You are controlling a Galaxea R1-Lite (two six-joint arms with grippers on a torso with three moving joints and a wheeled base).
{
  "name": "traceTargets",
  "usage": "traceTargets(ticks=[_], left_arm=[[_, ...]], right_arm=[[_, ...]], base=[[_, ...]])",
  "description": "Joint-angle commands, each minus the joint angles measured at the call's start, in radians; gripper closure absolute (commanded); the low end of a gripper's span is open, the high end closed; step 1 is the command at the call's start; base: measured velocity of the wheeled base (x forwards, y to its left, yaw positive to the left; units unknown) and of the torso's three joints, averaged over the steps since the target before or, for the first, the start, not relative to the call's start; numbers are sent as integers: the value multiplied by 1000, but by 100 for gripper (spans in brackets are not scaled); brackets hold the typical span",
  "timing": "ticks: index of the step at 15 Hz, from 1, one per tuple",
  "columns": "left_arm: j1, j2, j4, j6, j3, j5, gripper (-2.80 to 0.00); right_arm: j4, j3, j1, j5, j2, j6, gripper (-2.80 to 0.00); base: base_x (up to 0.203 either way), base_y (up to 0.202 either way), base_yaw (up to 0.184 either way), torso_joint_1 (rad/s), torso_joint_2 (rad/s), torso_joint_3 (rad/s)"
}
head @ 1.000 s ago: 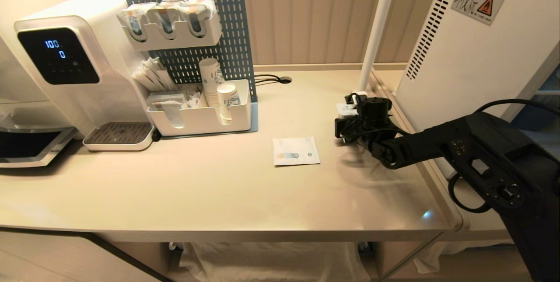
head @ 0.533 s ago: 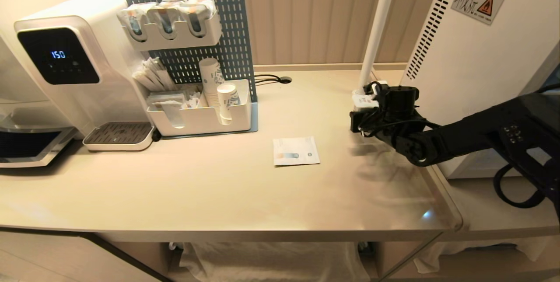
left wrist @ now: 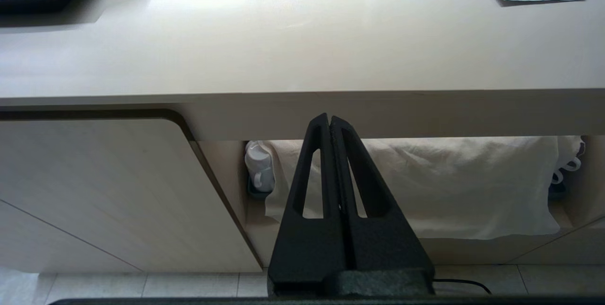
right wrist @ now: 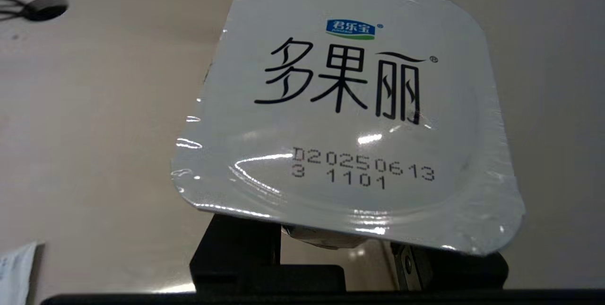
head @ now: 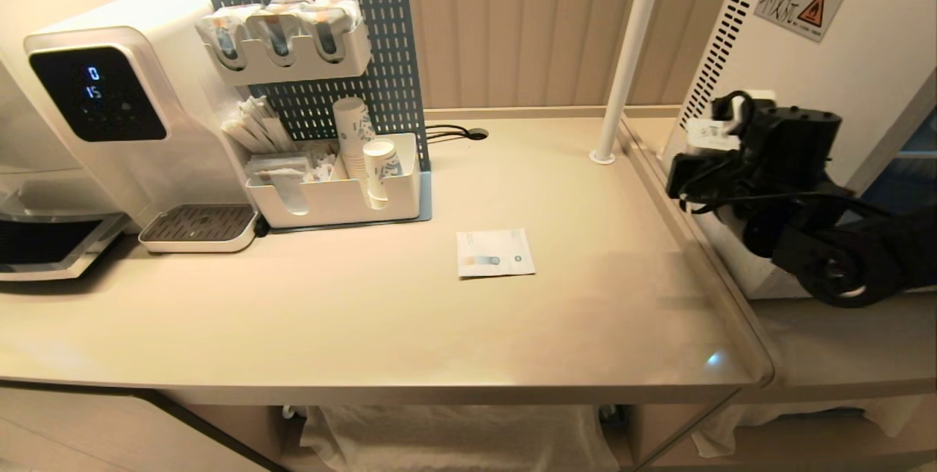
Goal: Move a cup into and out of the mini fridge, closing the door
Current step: Put the yoghurt in the freezer
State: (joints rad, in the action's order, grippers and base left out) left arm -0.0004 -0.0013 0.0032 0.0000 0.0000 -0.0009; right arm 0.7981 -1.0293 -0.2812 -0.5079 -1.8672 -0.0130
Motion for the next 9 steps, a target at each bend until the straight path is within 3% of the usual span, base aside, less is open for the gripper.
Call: traceTargets(ticks=[1, 6, 9], left_arm=[[0, 1, 0, 0, 0, 1, 0], [0, 1, 0, 0, 0, 1, 0], [0, 1, 0, 0, 0, 1, 0]], right_arm=[[4, 67, 7, -120, 185, -5, 0], [-17, 276, 24, -385, 615, -64, 0], [-32, 454, 124, -460, 879, -83, 0]], base=[[0, 0, 0, 0, 0, 0], [0, 0, 0, 0, 0, 0], [0, 0, 0, 0, 0, 0]])
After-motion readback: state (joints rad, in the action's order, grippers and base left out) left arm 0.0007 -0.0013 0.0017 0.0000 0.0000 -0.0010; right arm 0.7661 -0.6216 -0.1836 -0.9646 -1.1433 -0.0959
